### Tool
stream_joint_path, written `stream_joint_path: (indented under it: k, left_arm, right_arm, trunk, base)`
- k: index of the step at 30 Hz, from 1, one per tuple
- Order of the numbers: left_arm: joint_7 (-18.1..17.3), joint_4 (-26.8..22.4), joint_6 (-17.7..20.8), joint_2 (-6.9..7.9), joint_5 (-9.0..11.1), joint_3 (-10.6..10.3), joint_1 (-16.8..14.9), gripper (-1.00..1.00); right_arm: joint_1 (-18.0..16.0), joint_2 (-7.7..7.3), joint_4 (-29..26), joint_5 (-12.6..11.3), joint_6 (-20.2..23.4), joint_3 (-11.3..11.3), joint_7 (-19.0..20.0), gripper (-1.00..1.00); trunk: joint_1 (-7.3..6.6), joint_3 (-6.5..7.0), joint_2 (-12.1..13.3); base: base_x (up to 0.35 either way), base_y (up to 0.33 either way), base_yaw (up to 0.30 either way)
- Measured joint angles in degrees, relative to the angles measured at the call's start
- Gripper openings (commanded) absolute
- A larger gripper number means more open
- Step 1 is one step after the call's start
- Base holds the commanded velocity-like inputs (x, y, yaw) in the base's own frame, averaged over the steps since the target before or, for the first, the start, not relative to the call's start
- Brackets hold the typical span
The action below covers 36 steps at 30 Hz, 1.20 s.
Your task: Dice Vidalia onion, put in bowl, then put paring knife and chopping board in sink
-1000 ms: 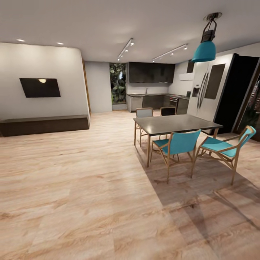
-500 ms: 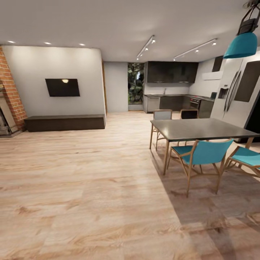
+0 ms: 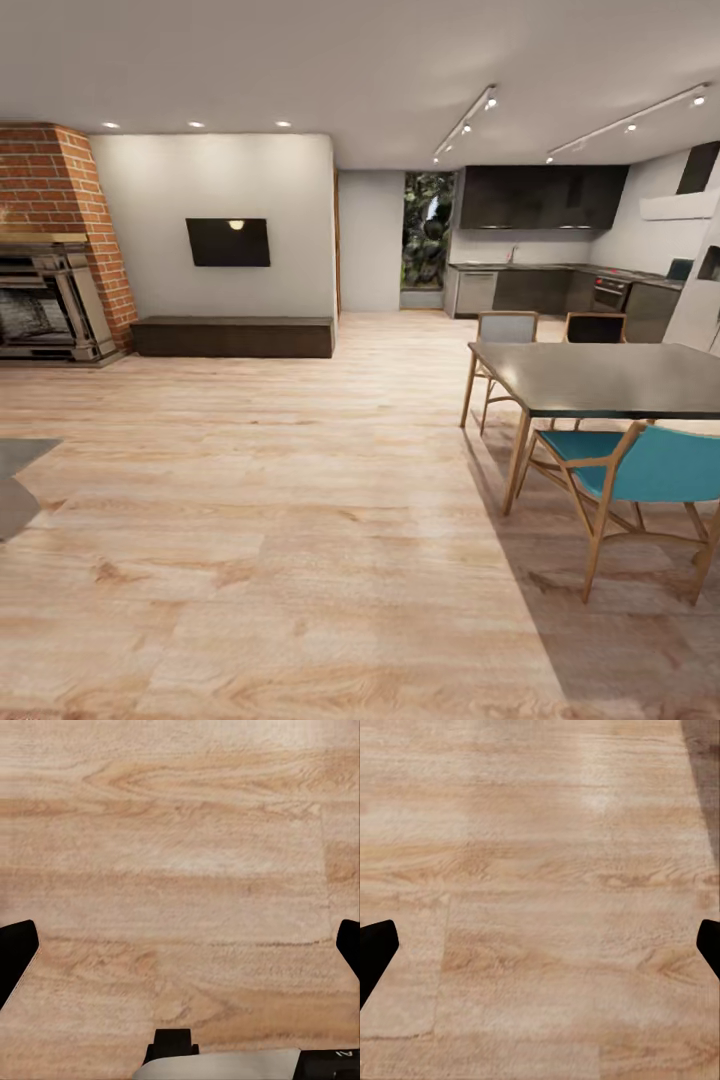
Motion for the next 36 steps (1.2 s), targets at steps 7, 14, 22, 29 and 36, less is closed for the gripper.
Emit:
stream_joint_path:
  k: [7, 14, 22, 29, 36]
  left_arm:
    - [0.00, 0.00, 0.00, -0.01, 0.00, -0.01, 0.00, 1.00]
    - [0.00, -0.01, 0.00, -0.08, 0.00, -0.01, 0.00, 1.00]
    - [0.00, -0.01, 0.01, -0.08, 0.00, -0.01, 0.00, 1.00]
    - [0.00, -0.05, 0.03, -0.08, 0.00, -0.01, 0.00, 1.00]
    - [0.00, -0.04, 0.01, -0.08, -0.03, -0.01, 0.00, 1.00]
  right_arm:
    - [0.00, -0.02, -0.03, 0.00, 0.00, 0.00, 0.03, 1.00]
    - [0.00, -0.02, -0.04, 0.00, 0.00, 0.00, 0.05, 1.00]
    - [0.00, -0.03, -0.04, 0.00, 0.00, 0.00, 0.08, 1.00]
    - [0.02, -0.06, -0.09, 0.00, 0.01, 0.00, 0.08, 1.00]
    - [0.00, -0.03, -0.08, 0.00, 0.00, 0.00, 0.08, 1.00]
  trunk:
    - [0.00, 0.00, 0.00]
    - [0.00, 0.00, 0.00]
    - [0.00, 0.00, 0.00]
    - [0.00, 0.00, 0.00]
    - [0.00, 0.00, 0.00]
  base:
    - [0.342, 0.000, 0.255]
    - [0.343, 0.000, 0.031]
    - [0.343, 0.000, -0.008]
    - [0.343, 0.000, -0.216]
    - [0.343, 0.000, -0.056]
